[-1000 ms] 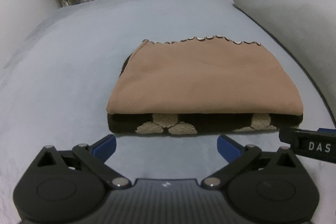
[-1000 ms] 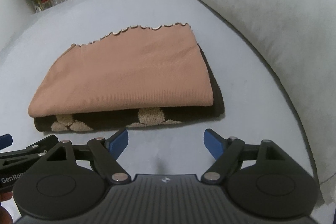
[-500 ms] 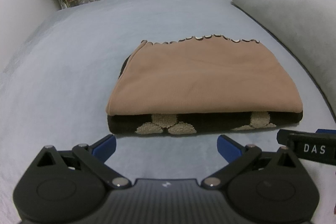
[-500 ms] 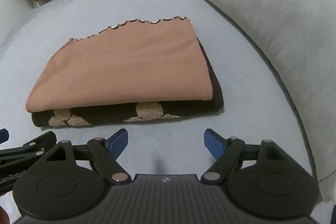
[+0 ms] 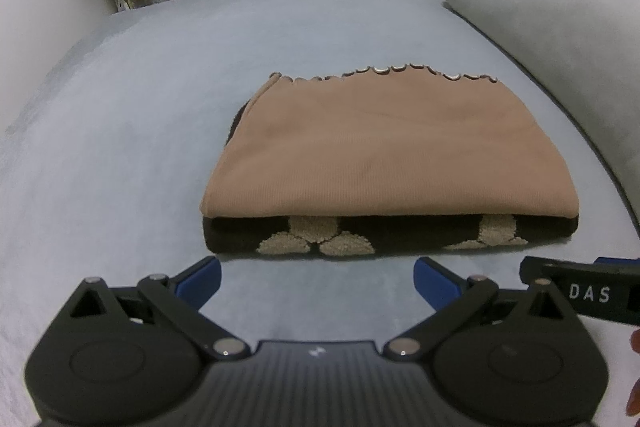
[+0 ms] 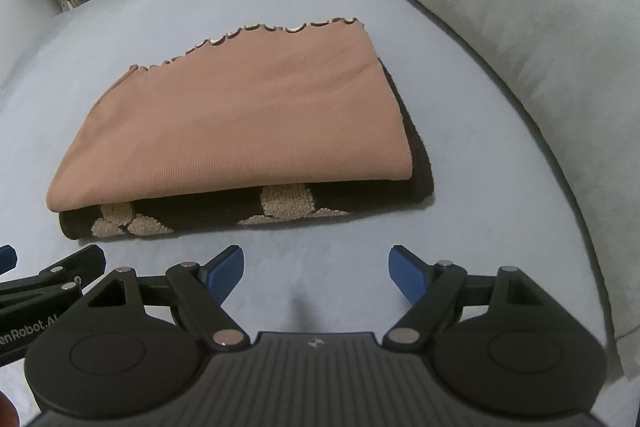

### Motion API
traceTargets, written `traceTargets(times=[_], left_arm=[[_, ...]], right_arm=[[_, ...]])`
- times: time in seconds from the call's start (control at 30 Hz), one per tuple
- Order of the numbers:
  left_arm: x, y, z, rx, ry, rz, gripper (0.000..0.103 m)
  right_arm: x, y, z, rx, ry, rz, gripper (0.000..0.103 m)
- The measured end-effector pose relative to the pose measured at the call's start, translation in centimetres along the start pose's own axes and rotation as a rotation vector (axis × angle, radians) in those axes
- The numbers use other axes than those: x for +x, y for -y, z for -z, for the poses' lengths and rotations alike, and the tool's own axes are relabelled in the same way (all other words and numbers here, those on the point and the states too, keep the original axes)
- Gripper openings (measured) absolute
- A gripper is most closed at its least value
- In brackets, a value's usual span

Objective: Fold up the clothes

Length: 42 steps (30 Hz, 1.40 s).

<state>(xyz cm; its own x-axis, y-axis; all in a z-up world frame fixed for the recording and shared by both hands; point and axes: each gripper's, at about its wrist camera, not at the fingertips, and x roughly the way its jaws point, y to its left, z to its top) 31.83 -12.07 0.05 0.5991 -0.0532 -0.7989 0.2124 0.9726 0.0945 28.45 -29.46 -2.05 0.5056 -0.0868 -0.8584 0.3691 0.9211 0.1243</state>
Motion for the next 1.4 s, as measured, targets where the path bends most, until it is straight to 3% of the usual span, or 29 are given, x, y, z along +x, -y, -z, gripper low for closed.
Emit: traceTargets(times=[1.4], left_arm=[[1.8, -0.6, 0.3, -0.059, -0.063, 0.045, 0.103]], right_arm=[[1.3, -1.1, 0.2, -0.022, -0.043, 0.001, 0.083]])
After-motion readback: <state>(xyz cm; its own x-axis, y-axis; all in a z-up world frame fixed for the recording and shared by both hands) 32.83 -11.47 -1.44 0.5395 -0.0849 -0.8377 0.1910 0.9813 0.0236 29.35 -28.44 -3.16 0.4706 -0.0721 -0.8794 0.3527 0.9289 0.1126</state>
